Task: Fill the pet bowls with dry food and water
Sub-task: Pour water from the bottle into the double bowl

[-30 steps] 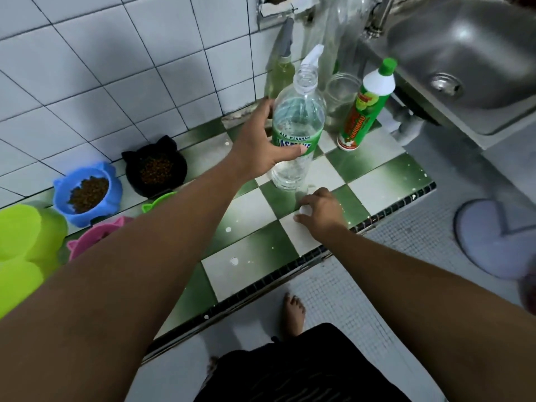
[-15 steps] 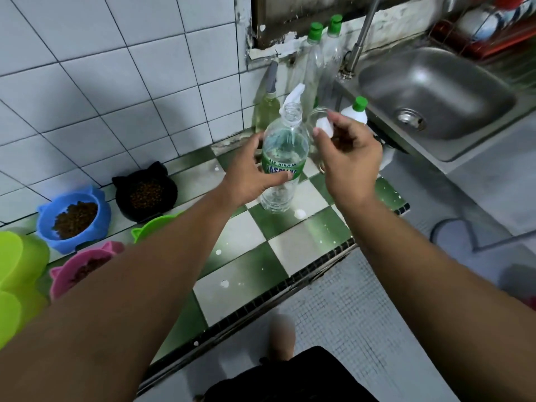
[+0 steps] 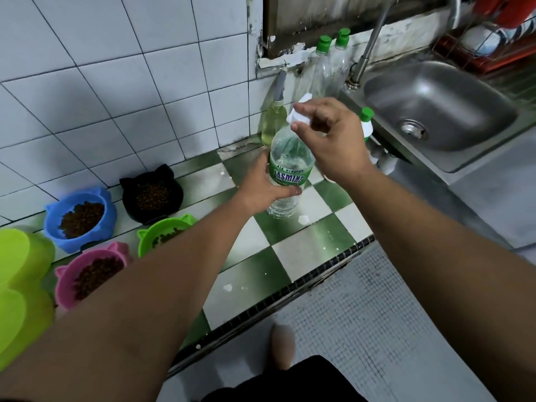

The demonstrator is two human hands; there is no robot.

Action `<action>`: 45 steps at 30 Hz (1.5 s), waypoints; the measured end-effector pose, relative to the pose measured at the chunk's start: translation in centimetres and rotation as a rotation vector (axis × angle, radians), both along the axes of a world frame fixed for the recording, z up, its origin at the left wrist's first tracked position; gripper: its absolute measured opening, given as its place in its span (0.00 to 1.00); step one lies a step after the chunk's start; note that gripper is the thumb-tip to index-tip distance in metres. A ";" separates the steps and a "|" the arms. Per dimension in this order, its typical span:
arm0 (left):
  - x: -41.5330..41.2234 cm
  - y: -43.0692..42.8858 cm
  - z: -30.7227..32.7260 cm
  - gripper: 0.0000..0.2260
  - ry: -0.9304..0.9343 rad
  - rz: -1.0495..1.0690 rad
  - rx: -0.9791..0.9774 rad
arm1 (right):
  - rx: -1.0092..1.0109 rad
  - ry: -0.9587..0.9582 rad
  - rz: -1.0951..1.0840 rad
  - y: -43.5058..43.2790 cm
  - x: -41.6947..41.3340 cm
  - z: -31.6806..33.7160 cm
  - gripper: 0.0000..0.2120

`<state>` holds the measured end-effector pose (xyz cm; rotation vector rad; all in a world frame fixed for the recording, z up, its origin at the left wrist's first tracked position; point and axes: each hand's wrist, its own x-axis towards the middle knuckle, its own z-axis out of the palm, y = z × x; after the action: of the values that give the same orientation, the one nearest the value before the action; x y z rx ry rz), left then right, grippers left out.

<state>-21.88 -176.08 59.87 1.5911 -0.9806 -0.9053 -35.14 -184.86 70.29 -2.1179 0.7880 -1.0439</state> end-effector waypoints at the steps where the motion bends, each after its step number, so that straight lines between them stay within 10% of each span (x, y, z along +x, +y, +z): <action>1: -0.1 -0.1 -0.3 0.45 -0.002 0.013 0.007 | 0.013 -0.012 -0.007 0.0 0.0 -0.1 0.15; 45: -0.8 0.5 0.6 0.44 -0.085 0.001 0.102 | 0.107 -0.166 -0.285 1.8 2.3 -1.8 0.19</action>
<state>-22.63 -175.62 60.50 1.7282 -1.0065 -0.9059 -32.79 -183.02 68.49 -1.8381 1.0588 -1.2762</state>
